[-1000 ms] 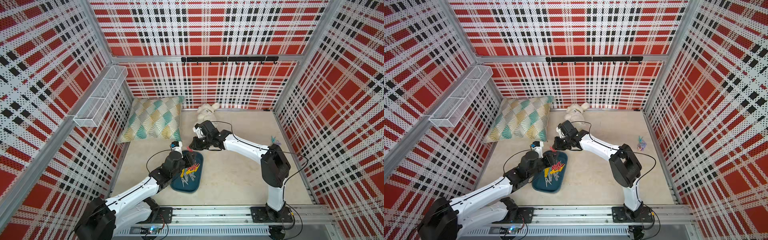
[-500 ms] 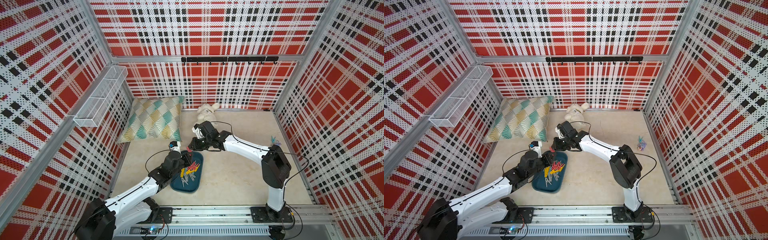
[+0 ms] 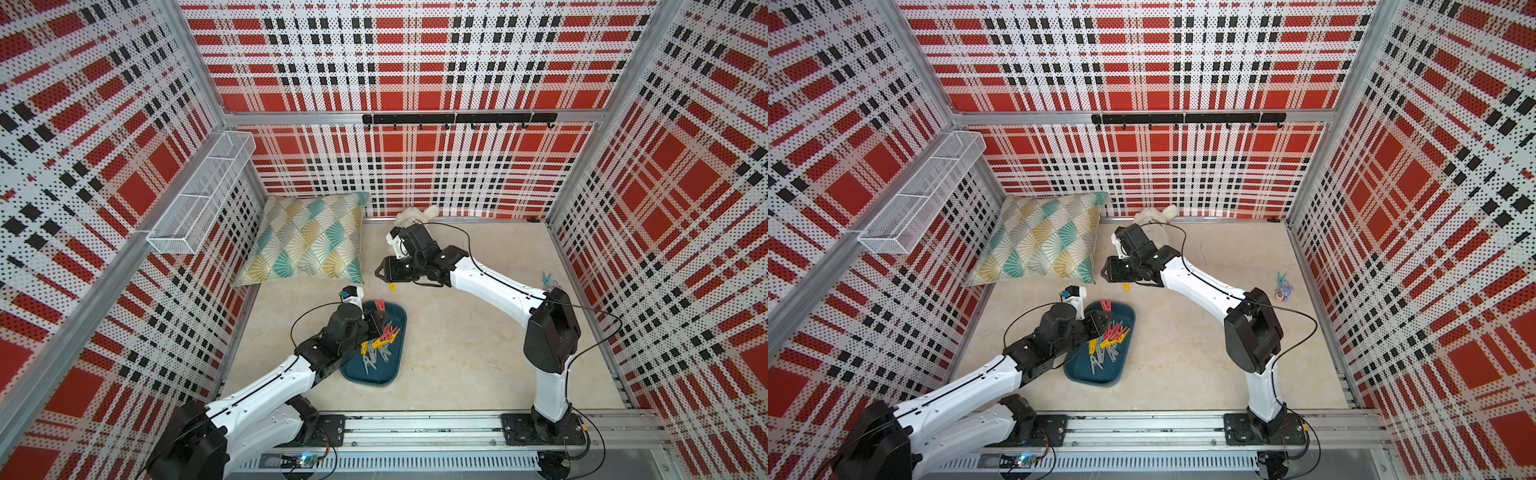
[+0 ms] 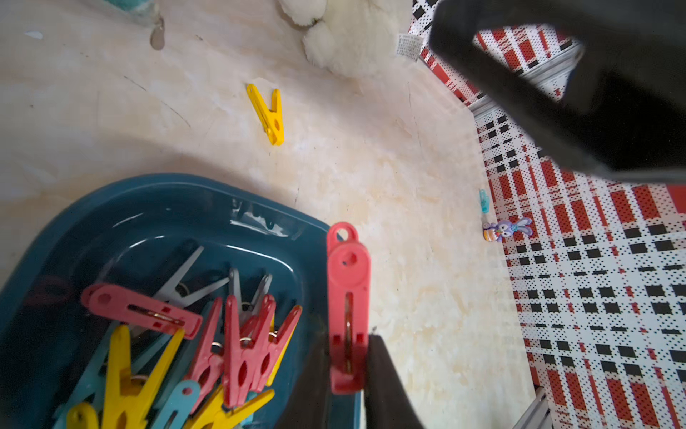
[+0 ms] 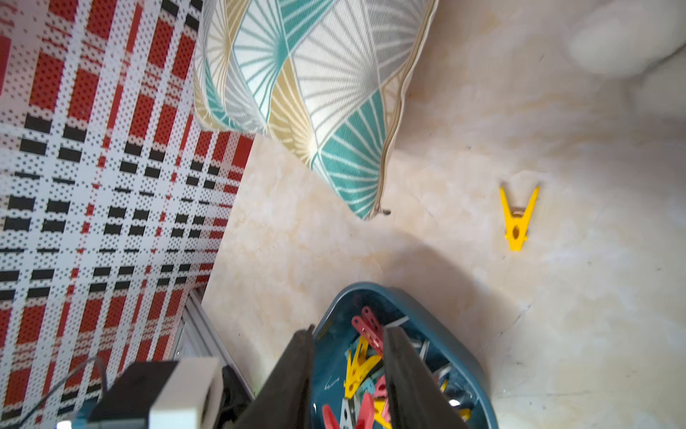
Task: Put the clothespins into the storage box
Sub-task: Place the clothespin in the storage box.
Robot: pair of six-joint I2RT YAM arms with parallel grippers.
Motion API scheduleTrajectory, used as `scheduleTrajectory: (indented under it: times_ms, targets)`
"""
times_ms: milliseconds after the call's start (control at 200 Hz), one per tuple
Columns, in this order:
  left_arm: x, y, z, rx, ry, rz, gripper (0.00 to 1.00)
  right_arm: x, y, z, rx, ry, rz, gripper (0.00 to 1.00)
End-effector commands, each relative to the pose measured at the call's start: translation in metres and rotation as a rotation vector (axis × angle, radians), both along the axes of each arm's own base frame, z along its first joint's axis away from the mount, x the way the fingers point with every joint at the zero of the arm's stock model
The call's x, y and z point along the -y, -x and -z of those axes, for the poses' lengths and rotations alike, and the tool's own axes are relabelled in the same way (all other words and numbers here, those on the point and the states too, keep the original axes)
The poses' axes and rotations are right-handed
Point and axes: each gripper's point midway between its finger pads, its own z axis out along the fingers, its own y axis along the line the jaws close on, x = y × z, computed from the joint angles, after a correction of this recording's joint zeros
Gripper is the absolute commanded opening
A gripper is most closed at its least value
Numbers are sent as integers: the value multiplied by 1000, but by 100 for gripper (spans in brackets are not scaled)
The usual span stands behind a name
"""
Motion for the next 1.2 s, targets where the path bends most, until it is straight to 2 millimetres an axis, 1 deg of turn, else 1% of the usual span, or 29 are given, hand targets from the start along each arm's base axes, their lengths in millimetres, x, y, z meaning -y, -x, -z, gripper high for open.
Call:
scheduleTrajectory:
  times_ms: [0,85,115,130,271,506,641,717,757,857,902,1012,1193]
  targets:
    - [-7,11,18,-56,-51,13,7,15,-21,31,13,143,42,40]
    - [-12,14,27,-85,-76,2,7,20,-35,41,29,206,65,40]
    - [-13,16,31,-93,-85,-3,8,21,-40,48,25,228,78,40]
    - [-14,16,31,-97,-89,-7,8,22,-42,47,29,234,86,40]
    - [-23,23,47,-134,-150,-31,9,26,-59,75,49,345,92,40]
    - [-33,29,63,-164,-232,-73,11,20,-75,118,29,410,101,38]
    - [-44,33,71,-176,-281,-108,12,16,-82,136,20,430,108,37]
    - [-47,34,72,-174,-282,-124,14,16,-85,143,21,442,113,37]
    - [-49,34,71,-170,-279,-132,17,16,-86,147,21,449,113,37]
    - [-52,35,69,-160,-272,-145,37,15,-89,155,19,461,116,37]
    - [-52,34,67,-153,-265,-150,43,16,-90,159,17,465,120,37]
    - [-53,34,61,-137,-247,-156,45,17,-94,166,10,467,125,37]
    - [-53,32,48,-102,-209,-169,45,21,-99,178,-8,466,130,36]
